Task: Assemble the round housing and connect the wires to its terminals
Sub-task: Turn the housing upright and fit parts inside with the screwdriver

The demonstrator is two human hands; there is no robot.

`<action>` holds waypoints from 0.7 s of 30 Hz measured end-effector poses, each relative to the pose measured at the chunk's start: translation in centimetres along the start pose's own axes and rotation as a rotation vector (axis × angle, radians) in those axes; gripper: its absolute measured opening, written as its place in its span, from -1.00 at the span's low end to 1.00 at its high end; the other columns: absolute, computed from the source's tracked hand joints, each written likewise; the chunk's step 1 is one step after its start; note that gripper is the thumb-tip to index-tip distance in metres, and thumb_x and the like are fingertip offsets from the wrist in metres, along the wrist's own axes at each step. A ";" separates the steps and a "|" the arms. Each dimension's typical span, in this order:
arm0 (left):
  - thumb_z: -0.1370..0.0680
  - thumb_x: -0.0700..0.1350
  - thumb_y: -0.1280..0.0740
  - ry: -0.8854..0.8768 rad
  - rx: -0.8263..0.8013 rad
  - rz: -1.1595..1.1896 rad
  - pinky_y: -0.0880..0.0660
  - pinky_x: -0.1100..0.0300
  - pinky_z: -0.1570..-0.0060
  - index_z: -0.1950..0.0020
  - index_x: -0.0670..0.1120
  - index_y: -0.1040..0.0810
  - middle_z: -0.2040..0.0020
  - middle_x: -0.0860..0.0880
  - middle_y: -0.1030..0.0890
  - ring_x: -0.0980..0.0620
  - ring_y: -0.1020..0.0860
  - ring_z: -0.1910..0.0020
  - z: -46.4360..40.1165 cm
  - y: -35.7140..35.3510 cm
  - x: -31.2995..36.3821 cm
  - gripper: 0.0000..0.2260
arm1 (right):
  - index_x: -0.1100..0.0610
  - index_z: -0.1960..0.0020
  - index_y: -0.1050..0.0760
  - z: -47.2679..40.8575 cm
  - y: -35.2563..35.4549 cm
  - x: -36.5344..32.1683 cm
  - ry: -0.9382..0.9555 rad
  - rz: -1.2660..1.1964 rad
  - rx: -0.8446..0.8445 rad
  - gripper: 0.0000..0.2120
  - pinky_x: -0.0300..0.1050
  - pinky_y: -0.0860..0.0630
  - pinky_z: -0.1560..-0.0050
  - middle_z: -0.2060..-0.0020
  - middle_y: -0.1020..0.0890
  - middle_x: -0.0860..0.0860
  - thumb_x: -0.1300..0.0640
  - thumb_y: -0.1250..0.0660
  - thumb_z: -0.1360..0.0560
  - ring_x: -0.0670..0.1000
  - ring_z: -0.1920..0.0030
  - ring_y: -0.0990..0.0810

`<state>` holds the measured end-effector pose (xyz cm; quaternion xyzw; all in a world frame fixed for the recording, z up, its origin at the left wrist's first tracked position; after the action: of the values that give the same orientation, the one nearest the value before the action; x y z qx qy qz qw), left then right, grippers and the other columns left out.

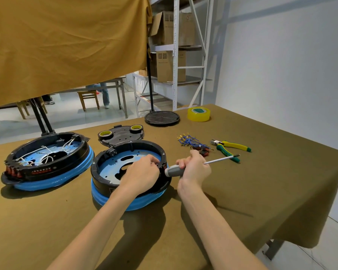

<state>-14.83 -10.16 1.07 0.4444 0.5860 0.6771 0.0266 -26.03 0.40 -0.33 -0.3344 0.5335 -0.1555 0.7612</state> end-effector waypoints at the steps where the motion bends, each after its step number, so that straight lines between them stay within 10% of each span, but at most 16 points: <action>1: -0.69 -0.05 -0.09 -0.001 -0.001 -0.010 -0.65 -0.07 0.08 -0.17 0.19 -0.43 0.15 0.07 -0.60 0.06 -0.61 0.20 0.1 0.0 -0.1 -0.81 | 0.10 0.40 -0.32 0.1 0.1 0.3 -0.013 -0.001 -0.006 -0.62 -0.01 -0.52 0.25 0.60 -0.31 -0.03 0.32 -0.30 -0.54 -0.04 0.58 -0.33; 21: -0.65 0.10 -0.20 -0.123 0.044 -0.043 -0.43 0.20 0.11 -0.37 0.12 -0.54 -0.24 0.09 -0.64 0.11 -0.54 -0.05 0.5 0.5 0.3 -0.68 | 0.11 0.36 -0.33 0.0 -0.3 0.8 -0.022 0.027 -0.059 -0.64 0.00 -0.53 0.25 0.59 -0.32 -0.03 0.23 -0.31 -0.59 -0.05 0.58 -0.35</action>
<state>-14.47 -9.78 1.58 0.4728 0.6076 0.6346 0.0674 -25.70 -0.28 -0.69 -0.3510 0.5340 -0.1257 0.7588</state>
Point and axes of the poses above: each hand's wrist, its own z-axis away from the middle knuckle, its own y-axis out of the back of the hand, x = y × z, the point moved 5 cm from there along -z, towards the middle knuckle
